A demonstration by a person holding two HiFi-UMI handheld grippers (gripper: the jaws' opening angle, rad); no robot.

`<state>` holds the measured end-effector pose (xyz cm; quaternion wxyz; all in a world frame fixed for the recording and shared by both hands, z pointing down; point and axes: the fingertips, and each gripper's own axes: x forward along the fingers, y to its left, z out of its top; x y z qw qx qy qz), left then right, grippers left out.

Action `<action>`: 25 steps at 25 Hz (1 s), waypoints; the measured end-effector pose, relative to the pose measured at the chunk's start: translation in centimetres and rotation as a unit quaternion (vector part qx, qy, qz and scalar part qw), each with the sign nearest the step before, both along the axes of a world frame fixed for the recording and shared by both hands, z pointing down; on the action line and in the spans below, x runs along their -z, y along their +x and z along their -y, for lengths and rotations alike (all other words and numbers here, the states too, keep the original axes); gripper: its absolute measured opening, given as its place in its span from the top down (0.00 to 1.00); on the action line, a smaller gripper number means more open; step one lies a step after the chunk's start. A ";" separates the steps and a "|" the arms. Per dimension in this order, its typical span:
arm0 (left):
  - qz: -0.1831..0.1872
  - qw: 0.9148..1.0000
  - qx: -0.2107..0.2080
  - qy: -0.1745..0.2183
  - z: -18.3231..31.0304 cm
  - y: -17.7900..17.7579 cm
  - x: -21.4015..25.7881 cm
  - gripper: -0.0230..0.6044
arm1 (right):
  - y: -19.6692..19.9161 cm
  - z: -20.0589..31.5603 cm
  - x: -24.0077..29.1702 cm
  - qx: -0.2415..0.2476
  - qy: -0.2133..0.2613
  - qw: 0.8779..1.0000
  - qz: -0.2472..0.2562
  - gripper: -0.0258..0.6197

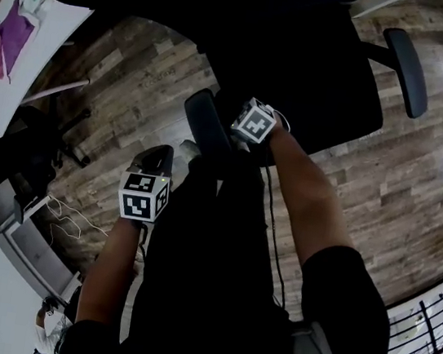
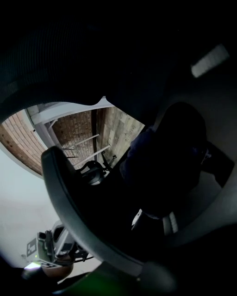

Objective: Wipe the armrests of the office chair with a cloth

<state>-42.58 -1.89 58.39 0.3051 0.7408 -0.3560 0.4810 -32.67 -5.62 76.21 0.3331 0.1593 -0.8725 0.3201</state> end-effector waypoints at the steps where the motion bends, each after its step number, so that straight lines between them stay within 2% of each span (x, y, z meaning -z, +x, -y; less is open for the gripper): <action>1: -0.004 1.000 0.001 0.002 0.2 0.2 0.2 0.95 | 0.1 -0.5 0.7 -0.007 -0.003 1.000 0.007 0.87; 5: -0.022 1.000 -0.002 0.008 0.9 1.5 1.1 0.95 | 1.4 -2.0 3.0 -0.030 -0.004 0.999 0.021 0.87; 7: -0.030 0.999 -0.009 0.011 1.0 2.0 1.7 0.95 | 2.7 -2.2 4.3 -0.063 0.005 0.998 0.020 0.86; 10: -0.036 0.999 -0.018 0.016 1.4 2.3 2.4 0.95 | 5.0 -1.8 6.8 -0.121 0.031 0.992 0.010 0.86; 15: -0.047 0.998 -0.014 0.028 2.6 1.8 3.2 0.95 | 7.3 -1.5 11.5 -0.174 0.090 0.980 -0.016 0.86; 21: -0.072 0.996 0.000 0.044 3.6 0.2 3.6 0.95 | 5.5 -1.9 18.0 -0.225 0.167 0.960 -0.016 0.86; 25: -0.079 0.996 -0.007 0.050 4.6 -2.7 3.4 0.95 | 3.7 -1.1 21.6 -0.255 0.213 0.943 -0.028 0.86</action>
